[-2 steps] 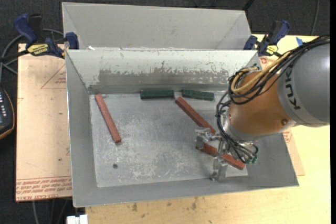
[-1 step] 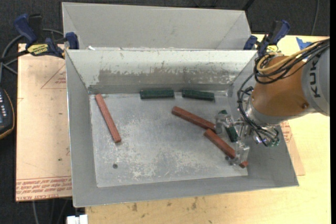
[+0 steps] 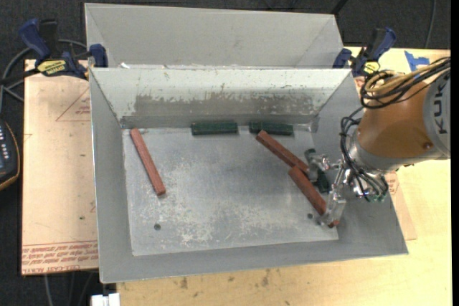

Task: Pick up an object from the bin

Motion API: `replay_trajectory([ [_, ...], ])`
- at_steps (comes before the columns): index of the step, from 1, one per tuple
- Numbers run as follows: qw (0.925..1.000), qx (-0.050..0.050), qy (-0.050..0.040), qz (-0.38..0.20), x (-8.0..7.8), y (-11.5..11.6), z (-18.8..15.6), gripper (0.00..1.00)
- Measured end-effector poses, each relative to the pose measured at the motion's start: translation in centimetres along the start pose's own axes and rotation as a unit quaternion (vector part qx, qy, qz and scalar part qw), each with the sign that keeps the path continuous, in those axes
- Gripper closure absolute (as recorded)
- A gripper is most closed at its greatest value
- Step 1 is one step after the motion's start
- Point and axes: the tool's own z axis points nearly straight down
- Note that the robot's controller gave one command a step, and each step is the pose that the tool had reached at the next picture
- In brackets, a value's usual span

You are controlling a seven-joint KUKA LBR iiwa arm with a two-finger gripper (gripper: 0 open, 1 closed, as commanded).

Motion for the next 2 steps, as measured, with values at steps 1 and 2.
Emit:
replay_trajectory([
  [1, 1.0, 0.004, 0.0002, 0.0, 0.0, -0.5, 0.0, 1.0],
  [2, 0.9425, 0.006, -0.0005, -0.334, -6.6, -0.4, -14.5, 1.0],
])
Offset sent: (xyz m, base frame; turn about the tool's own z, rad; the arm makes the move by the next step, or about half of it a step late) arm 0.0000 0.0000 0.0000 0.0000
